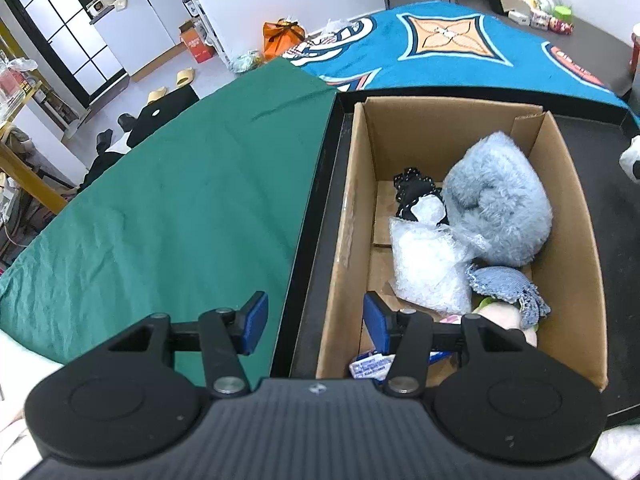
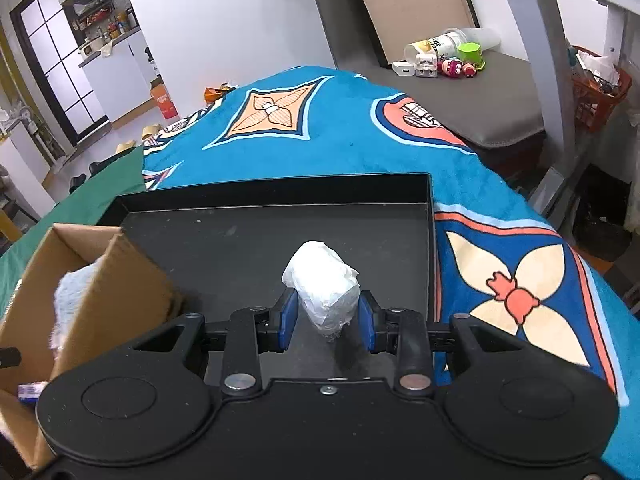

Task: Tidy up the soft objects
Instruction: 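Lift the white foam block with the right gripper and carry it over the box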

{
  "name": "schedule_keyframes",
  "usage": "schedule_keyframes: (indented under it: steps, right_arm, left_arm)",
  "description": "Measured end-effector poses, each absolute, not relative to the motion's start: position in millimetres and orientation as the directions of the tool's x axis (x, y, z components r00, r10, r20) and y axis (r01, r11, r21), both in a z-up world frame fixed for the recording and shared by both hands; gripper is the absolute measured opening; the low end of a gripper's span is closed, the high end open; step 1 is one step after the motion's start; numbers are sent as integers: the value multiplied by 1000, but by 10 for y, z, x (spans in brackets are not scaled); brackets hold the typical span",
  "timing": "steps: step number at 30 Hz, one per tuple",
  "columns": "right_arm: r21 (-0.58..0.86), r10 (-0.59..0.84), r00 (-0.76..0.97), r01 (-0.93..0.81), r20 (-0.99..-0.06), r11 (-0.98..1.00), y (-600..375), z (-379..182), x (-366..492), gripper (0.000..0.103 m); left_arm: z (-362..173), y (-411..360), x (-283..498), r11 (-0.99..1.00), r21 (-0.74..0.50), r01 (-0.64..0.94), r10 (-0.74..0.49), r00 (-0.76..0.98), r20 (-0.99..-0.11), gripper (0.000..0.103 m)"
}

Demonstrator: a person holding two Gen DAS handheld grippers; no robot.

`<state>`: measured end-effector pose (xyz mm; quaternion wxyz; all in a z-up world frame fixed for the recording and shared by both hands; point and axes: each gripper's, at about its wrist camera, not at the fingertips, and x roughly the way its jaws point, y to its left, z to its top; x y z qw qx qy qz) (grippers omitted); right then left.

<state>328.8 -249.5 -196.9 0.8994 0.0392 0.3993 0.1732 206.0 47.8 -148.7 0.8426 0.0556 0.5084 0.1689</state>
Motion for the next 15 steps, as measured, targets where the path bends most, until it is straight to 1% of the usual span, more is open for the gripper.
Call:
schedule_keyframes:
  steps: [8, 15]
  right_arm:
    - [200, 345, 635, -291, -691, 936, -2404, -1723, 3050, 32]
    - [189, 344, 645, -299, -682, 935, -2314, -1542, 2873, 32]
  left_arm:
    - [-1398, 581, 1960, 952, 183, -246, 282, 467, -838, 51]
    - [-1374, 630, 1913, 958, 142, -248, 250, 490, -835, 51]
